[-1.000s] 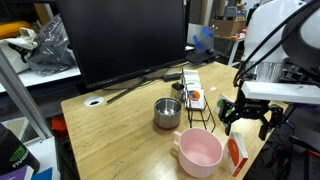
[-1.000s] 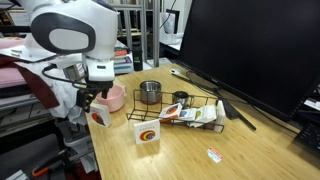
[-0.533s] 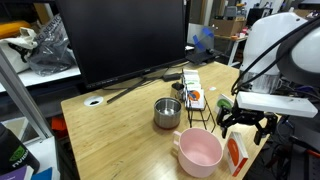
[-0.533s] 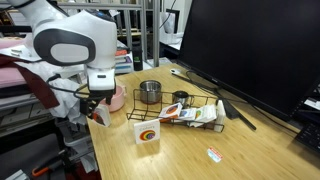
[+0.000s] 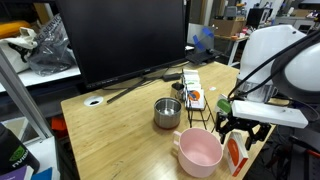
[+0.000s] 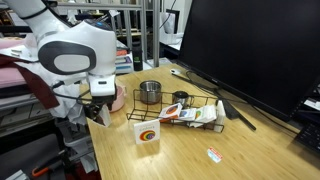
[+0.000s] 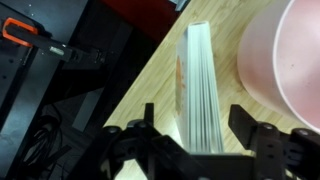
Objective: Move the orange book to the right
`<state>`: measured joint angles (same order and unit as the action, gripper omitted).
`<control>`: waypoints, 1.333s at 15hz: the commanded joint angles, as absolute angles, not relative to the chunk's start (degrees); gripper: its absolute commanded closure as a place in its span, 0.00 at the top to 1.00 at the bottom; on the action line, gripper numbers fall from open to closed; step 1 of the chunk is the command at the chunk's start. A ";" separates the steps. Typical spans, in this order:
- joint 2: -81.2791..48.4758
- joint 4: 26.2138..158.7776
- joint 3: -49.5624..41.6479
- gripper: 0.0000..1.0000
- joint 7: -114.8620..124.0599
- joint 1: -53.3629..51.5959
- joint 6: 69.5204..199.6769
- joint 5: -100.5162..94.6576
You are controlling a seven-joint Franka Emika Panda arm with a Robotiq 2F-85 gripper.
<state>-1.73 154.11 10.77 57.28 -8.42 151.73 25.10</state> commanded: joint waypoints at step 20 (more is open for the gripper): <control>16.54 160.55 7.81 0.04 53.12 -8.34 139.64 29.70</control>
<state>10.34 158.35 9.16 57.07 -8.34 141.13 27.72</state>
